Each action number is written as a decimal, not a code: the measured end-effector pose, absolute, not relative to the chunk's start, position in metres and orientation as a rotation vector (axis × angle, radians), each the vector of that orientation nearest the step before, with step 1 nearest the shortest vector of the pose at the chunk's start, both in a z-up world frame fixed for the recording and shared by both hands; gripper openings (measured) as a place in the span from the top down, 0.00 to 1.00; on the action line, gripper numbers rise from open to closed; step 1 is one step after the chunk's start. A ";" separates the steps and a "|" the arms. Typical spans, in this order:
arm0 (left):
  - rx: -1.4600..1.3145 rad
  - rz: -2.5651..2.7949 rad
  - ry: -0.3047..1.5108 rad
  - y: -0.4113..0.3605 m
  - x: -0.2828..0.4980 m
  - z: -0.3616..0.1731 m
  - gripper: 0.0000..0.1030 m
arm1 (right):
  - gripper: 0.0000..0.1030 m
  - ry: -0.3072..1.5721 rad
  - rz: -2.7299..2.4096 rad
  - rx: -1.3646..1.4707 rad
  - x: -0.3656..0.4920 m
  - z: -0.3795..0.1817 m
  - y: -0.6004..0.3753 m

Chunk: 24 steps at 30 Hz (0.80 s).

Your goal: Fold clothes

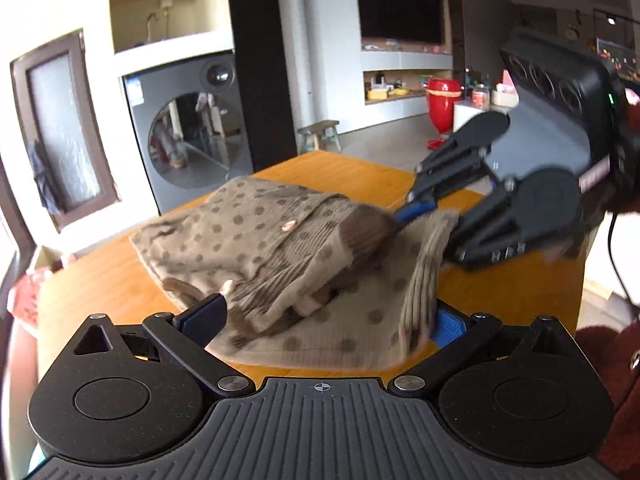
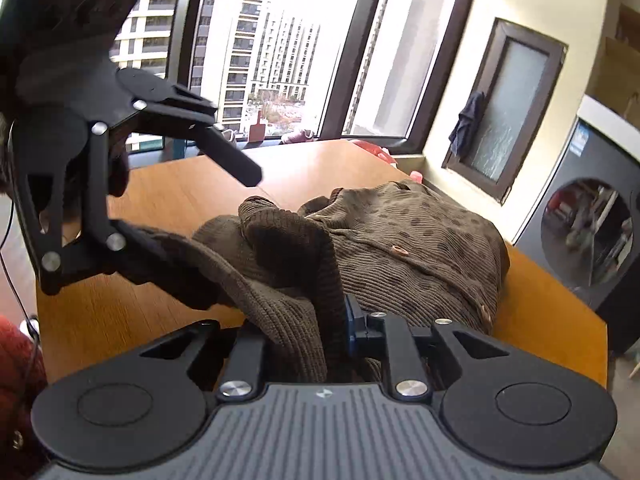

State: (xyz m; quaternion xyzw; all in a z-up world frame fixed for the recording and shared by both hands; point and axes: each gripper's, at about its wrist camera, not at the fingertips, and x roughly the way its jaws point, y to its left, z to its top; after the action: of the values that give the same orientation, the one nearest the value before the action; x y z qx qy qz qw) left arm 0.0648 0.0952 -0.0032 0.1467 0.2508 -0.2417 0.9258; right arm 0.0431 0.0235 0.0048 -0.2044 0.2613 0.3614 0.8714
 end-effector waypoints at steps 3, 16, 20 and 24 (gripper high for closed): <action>0.385 -0.468 0.455 0.087 0.060 -0.008 0.00 | 0.86 0.570 0.752 -0.421 0.040 0.021 0.013; 0.248 -0.937 0.531 0.062 0.129 -0.038 0.00 | 0.87 0.632 0.854 -0.686 0.046 0.092 0.008; 0.057 -1.020 0.615 0.069 0.152 -0.055 0.00 | 0.86 0.638 0.891 -0.789 0.096 0.098 0.035; -0.151 -1.022 0.589 0.089 0.160 -0.060 0.00 | 0.77 0.652 0.945 -0.843 0.164 0.077 0.075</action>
State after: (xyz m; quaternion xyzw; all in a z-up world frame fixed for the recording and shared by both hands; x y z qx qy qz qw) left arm 0.1602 0.0892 -0.0603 -0.0714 0.2773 -0.4812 0.8285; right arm 0.1644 0.0751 0.0771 -0.3868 0.2992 0.4336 0.7569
